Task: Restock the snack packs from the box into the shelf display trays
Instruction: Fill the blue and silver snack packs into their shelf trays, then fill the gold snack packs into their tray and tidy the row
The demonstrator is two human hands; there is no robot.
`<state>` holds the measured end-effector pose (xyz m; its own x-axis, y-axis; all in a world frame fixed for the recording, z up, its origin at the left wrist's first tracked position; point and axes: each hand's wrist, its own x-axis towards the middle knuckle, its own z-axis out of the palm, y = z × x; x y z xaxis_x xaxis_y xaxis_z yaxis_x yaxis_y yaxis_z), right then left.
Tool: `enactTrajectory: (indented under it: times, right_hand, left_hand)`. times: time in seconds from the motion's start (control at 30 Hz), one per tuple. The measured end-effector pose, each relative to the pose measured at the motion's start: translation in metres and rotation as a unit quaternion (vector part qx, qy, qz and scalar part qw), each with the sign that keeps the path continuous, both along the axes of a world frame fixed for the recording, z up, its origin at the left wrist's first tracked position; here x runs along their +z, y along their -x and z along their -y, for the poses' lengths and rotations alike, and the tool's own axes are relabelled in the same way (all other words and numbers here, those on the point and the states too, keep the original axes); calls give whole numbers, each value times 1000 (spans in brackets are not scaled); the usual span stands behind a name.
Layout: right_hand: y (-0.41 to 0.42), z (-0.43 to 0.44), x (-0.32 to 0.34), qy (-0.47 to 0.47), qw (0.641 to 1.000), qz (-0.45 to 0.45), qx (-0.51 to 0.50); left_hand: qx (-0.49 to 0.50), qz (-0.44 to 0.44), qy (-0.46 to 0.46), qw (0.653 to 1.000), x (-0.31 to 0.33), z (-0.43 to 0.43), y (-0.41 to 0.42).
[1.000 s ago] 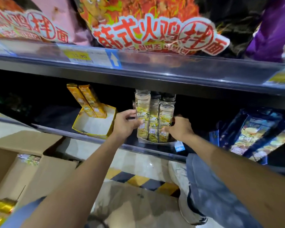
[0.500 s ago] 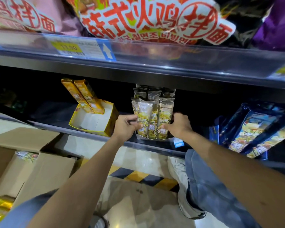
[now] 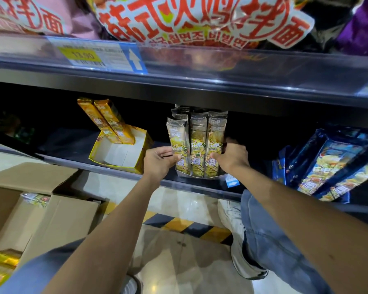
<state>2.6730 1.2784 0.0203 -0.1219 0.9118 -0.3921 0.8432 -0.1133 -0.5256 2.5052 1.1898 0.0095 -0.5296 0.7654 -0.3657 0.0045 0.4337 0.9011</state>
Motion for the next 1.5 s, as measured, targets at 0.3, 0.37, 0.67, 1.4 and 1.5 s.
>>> enactTrajectory:
  times: [0.3,0.37,0.67,1.4,1.5]
  right_hand:
    - [2,16,27,13,1000,1,2]
    - [5,22,37,26,999,16,19]
    - [-2,47,81,-39,996,73,16]
    - [242,301,199,-238,780,37,578]
    - [285,316,179,-226,756,53,612]
  left_hand:
    - [-59,-57,38,996,10,2,2]
    - [-65,-69,47,994,16,2,1]
    - [-128,-261,141,946,61,33,23]
    - [168,-412,263,856,181,409,176]
    - [204,-380,288,855,149,444,199]
